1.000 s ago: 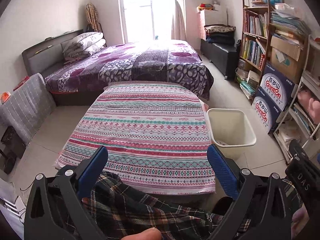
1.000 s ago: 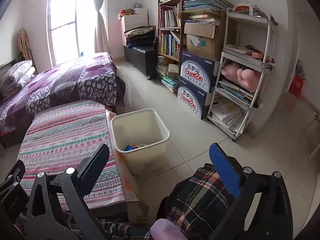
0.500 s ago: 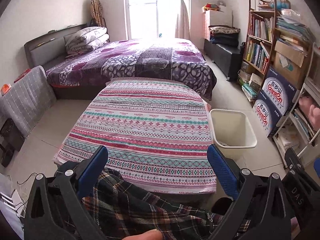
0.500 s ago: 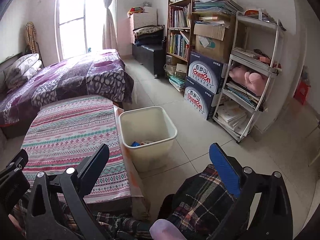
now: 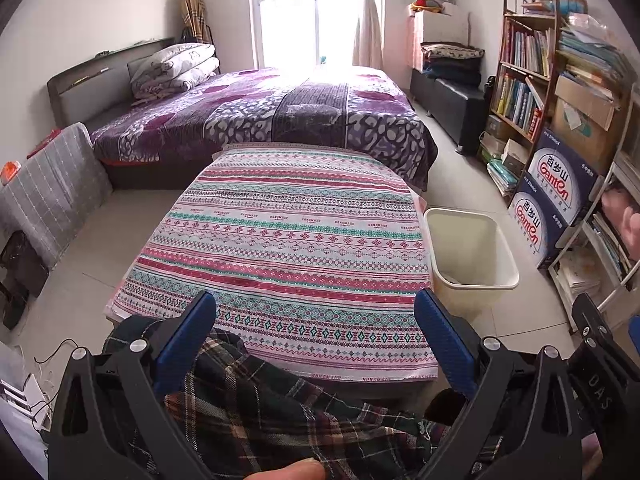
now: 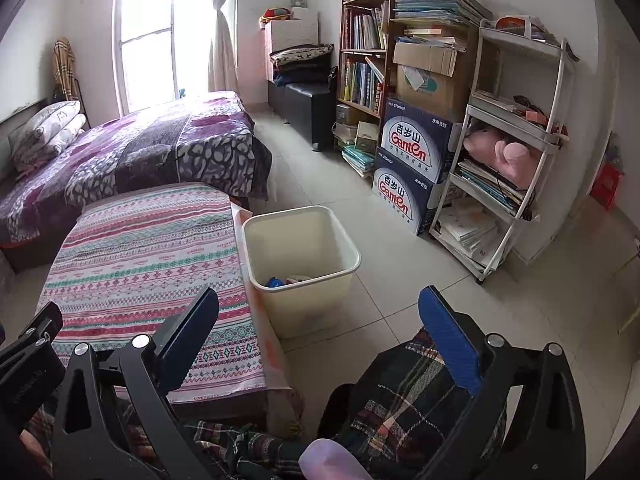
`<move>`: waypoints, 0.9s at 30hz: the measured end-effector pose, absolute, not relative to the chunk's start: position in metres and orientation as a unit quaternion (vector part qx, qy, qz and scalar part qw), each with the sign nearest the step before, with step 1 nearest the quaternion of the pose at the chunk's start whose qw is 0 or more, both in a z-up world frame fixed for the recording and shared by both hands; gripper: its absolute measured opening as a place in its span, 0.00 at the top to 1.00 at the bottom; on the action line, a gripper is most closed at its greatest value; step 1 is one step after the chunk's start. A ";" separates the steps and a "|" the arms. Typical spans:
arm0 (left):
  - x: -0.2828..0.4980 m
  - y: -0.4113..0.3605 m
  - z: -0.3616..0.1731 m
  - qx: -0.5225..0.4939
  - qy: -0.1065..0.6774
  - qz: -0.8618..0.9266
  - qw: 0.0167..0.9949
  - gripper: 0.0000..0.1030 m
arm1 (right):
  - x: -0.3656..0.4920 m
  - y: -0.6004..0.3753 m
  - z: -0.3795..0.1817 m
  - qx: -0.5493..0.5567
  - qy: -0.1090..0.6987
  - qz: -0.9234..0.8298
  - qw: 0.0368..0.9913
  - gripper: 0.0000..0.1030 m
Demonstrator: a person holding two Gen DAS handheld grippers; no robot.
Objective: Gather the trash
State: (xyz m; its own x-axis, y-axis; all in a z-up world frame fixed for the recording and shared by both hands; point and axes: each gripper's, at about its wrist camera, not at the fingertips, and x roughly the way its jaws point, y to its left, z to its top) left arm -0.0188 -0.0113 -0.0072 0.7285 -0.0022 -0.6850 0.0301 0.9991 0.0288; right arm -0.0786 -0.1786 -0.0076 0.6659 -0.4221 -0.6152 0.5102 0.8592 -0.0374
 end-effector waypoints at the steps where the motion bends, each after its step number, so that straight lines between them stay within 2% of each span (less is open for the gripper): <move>1: -0.018 -0.011 -0.008 0.019 0.369 -0.009 0.929 0.07 | -0.078 -0.178 -0.008 0.069 0.320 -0.256 0.910 0.07; 27: -0.013 -0.009 -0.014 0.018 0.384 -0.007 0.923 0.07 | -0.073 -0.179 -0.014 0.071 0.330 -0.250 0.907 0.07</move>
